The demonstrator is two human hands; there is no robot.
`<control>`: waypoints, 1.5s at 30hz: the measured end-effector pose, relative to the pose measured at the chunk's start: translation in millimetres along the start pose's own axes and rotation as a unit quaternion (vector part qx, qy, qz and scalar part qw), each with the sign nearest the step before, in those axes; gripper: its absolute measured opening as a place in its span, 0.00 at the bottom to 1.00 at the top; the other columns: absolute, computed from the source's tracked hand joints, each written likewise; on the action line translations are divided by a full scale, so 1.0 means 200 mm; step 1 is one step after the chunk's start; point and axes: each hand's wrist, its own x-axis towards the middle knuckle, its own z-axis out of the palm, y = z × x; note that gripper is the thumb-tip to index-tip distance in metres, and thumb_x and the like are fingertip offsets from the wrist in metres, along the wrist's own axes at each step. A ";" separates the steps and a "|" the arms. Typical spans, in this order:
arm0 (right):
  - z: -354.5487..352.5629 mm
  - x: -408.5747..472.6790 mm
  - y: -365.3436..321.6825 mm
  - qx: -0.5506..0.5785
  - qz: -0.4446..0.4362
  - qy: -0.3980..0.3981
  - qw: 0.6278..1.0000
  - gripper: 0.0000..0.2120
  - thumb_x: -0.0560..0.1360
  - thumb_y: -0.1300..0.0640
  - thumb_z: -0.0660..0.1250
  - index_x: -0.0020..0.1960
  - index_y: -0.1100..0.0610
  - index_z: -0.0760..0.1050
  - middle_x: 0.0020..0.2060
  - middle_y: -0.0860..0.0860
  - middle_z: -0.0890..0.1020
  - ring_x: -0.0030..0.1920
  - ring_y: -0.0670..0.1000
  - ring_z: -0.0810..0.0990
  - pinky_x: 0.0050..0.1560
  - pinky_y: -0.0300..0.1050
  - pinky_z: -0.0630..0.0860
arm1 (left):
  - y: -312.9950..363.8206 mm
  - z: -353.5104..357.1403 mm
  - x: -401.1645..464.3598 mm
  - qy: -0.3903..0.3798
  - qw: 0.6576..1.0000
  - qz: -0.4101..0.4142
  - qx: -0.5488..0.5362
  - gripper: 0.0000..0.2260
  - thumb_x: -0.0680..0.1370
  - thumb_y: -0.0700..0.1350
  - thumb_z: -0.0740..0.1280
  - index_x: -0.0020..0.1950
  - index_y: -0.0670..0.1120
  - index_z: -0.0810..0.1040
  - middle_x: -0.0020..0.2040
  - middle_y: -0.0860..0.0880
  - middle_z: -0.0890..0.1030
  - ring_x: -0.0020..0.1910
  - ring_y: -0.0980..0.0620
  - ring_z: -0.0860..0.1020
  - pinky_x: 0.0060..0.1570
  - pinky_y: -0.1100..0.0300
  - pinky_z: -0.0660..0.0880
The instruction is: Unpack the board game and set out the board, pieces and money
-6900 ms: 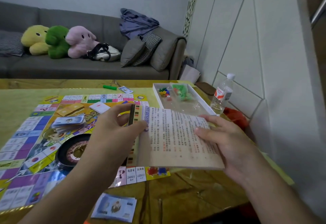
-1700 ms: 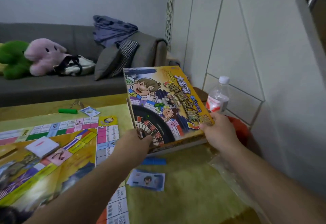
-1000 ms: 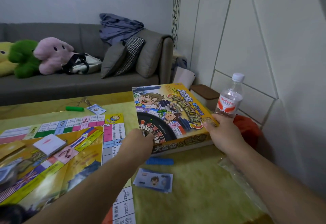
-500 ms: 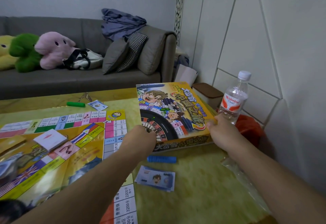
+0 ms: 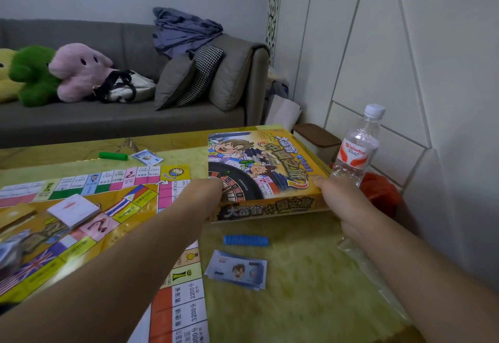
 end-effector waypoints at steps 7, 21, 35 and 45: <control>-0.01 0.03 -0.02 0.135 0.080 -0.025 0.987 0.10 0.80 0.59 0.69 0.61 0.57 0.75 0.51 0.58 0.88 0.50 0.58 0.87 0.51 0.59 0.85 | 0.06 -0.04 -0.07 -0.052 0.987 -0.065 -0.136 0.03 0.80 0.40 0.61 0.48 0.41 0.71 0.43 0.40 0.78 0.48 0.40 0.82 0.64 0.42 0.79; -0.21 -0.30 -0.12 0.227 0.038 -0.154 0.961 0.12 0.82 0.50 0.66 0.57 0.54 0.86 0.54 0.59 0.88 0.52 0.62 0.88 0.58 0.64 0.82 | -0.02 -0.20 -0.14 -0.057 0.992 -0.026 -0.105 0.20 0.82 0.58 0.67 0.57 0.40 0.79 0.42 0.40 0.88 0.38 0.43 0.86 0.48 0.47 0.84; 0.29 -0.73 -0.23 0.153 0.015 -0.234 0.960 0.13 0.83 0.49 0.64 0.58 0.54 0.84 0.51 0.54 0.89 0.45 0.53 0.90 0.51 0.53 0.86 | -0.30 -0.87 -0.38 0.047 0.991 0.024 -0.127 0.16 0.81 0.56 0.69 0.55 0.43 0.82 0.39 0.46 0.88 0.33 0.47 0.86 0.40 0.50 0.85; 0.94 -0.86 -0.48 0.070 -0.007 -0.370 0.926 0.19 0.73 0.59 0.66 0.63 0.58 0.82 0.55 0.56 0.88 0.52 0.57 0.89 0.52 0.57 0.84 | -0.50 -1.58 -0.17 0.161 0.979 0.030 -0.124 0.22 0.76 0.64 0.70 0.42 0.45 0.79 0.32 0.47 0.80 0.28 0.47 0.79 0.32 0.58 0.76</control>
